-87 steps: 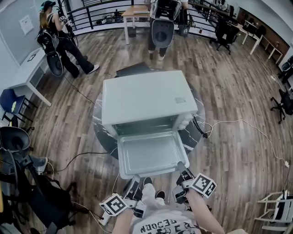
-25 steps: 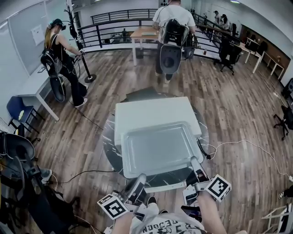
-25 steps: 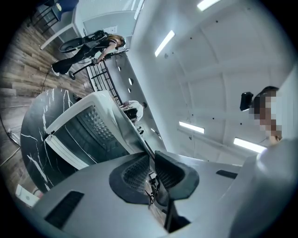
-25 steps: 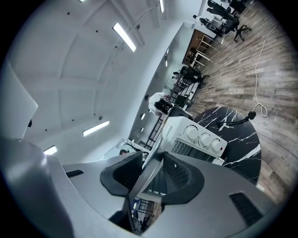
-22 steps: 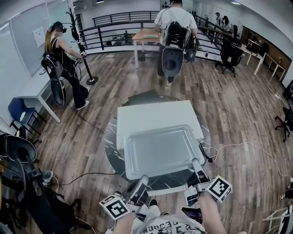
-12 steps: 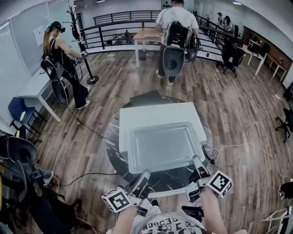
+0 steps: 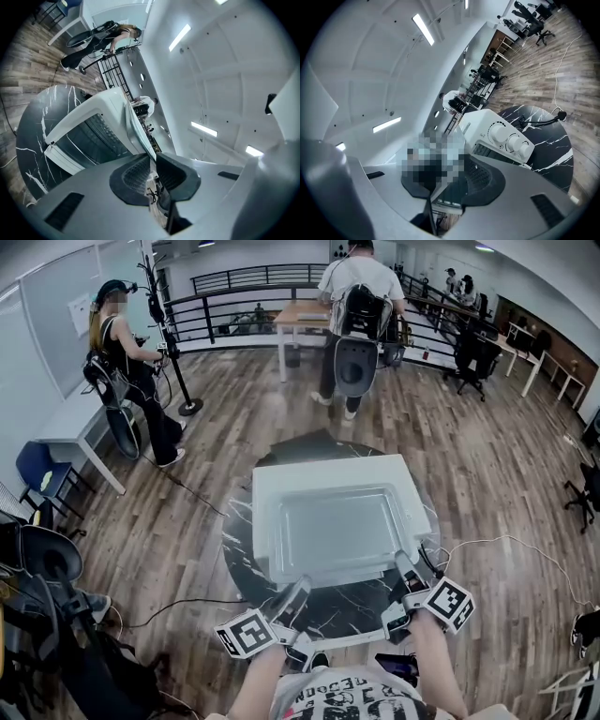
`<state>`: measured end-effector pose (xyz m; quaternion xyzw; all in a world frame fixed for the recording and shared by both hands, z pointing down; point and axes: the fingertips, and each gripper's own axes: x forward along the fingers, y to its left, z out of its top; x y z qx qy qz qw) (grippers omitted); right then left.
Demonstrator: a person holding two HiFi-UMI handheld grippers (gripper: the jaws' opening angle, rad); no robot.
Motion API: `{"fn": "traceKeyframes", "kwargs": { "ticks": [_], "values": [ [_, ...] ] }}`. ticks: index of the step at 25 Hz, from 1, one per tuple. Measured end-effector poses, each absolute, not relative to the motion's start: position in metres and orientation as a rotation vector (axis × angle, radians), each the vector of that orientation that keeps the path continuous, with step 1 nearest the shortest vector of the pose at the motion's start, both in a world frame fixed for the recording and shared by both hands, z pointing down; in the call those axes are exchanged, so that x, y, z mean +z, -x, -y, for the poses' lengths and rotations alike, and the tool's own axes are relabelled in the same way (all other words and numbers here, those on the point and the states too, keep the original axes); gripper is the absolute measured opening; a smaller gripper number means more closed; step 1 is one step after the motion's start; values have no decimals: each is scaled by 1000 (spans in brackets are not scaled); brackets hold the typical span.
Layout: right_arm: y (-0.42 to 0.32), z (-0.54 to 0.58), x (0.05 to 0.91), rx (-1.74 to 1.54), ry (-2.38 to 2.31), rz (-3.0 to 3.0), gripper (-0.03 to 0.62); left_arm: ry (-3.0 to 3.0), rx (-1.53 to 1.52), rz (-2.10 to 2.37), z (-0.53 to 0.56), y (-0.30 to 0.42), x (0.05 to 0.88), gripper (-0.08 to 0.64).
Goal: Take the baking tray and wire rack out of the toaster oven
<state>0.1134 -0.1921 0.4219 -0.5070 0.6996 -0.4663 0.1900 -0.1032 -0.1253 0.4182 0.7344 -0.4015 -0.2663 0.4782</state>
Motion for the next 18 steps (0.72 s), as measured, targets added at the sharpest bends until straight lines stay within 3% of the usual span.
{"fn": "traceKeyframes", "kwargs": {
  "ticks": [18],
  "values": [
    [-100,224,432,-1313,1470,-1952,117,-1730,-579,994,169,119,434,49]
  ]
}}
